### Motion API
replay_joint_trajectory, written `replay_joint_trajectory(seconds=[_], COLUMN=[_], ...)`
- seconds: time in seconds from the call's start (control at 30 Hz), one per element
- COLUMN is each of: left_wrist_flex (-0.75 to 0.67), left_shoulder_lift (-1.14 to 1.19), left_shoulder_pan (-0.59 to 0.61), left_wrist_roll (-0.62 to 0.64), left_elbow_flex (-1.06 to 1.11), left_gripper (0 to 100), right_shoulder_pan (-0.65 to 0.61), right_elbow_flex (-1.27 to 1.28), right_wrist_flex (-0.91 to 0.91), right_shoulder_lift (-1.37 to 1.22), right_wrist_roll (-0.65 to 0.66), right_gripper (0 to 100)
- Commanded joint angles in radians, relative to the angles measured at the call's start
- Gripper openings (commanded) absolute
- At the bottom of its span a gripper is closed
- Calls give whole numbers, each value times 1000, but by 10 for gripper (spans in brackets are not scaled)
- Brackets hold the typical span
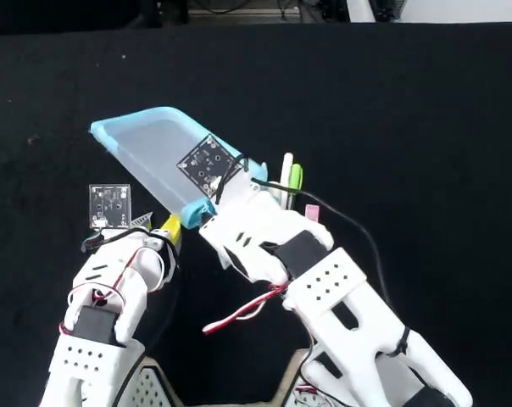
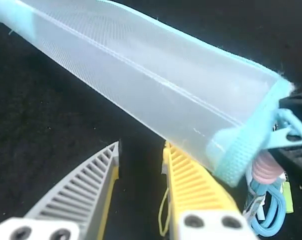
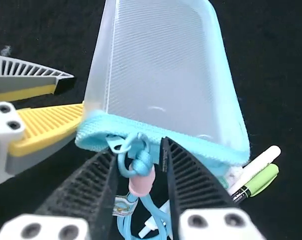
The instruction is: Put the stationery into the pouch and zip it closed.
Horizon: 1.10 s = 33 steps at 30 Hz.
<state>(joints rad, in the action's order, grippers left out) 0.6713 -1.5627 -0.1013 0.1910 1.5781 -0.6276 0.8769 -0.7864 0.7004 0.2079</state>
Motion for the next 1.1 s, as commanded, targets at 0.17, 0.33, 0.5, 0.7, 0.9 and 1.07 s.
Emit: replay_joint_trajectory(seconds=[0.17, 0.33, 0.5, 0.7, 0.9, 1.07], left_wrist_flex=[-21, -20, 160, 273, 411, 433], left_shoulder_lift=[-11, -11, -11, -11, -3, 0], left_shoulder_pan=[12, 15, 116, 171, 30, -79], left_wrist_roll=[12, 8, 5, -196, -242, -239], left_elbow_flex=[-24, -31, -217, -407, -582, -636], left_gripper=[152, 152, 152, 152, 153, 154], right_shoulder_pan=[6, 8, 8, 6, 6, 5], right_elbow_flex=[-16, -39, -87, -133, -176, -180], right_wrist_flex=[35, 29, 25, 34, 34, 32], right_shoulder_lift=[41, 42, 42, 41, 41, 41], right_wrist_roll=[87, 101, 100, 101, 101, 101], right_gripper=[5, 11, 11, 11, 11, 11])
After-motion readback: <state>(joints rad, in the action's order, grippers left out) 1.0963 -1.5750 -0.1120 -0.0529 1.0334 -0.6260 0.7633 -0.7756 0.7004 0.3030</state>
